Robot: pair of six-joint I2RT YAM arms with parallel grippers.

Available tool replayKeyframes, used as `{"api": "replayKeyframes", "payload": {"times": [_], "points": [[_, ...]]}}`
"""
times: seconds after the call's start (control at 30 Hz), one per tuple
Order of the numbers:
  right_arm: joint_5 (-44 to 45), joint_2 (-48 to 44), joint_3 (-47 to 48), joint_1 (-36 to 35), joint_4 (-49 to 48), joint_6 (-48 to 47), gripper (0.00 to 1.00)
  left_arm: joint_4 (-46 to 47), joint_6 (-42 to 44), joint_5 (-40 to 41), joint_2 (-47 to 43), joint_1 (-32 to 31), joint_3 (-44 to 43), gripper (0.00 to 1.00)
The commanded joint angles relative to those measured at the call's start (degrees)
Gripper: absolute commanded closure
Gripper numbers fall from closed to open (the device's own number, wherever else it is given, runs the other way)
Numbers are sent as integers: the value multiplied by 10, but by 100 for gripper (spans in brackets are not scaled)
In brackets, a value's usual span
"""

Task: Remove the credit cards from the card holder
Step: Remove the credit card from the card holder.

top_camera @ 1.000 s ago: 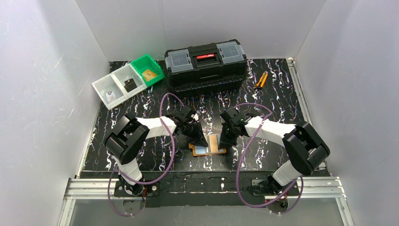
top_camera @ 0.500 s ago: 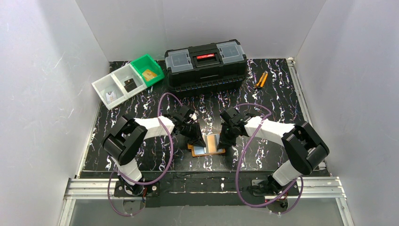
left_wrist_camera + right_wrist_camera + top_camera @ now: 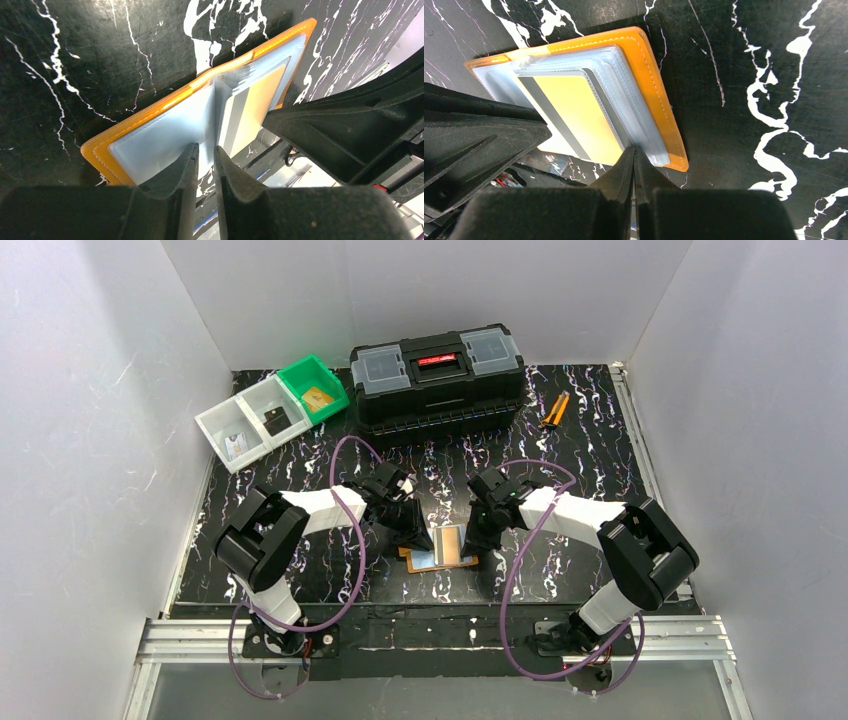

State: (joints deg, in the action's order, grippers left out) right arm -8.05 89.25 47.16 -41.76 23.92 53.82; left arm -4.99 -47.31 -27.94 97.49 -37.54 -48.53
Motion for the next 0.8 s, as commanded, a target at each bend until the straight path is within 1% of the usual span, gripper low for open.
{"api": "replayKeyframes", "payload": {"times": [0.0, 0.07, 0.23, 0.5, 0.53, 0.67, 0.77], "points": [[36, 36, -15, -7, 21, -9, 94, -7, 11, -6, -23, 4, 9, 81], [36, 37, -15, -7, 21, -8, 94, 6, 8, -16, -21, 4, 8, 79], [36, 37, -15, -7, 22, -9, 94, 15, 2, -21, -7, 4, -3, 78], [36, 40, -13, -7, 23, -11, 94, 46, -17, -38, 14, 4, 2, 86], [35, 40, -13, -7, 23, -11, 94, 68, -20, -42, 14, 4, 5, 87], [33, 42, -12, -7, 22, -11, 94, 86, -31, -51, 17, 4, 11, 87], [34, 43, -12, -7, 22, -11, 94, 100, -40, -56, 18, 4, 19, 93]]}}
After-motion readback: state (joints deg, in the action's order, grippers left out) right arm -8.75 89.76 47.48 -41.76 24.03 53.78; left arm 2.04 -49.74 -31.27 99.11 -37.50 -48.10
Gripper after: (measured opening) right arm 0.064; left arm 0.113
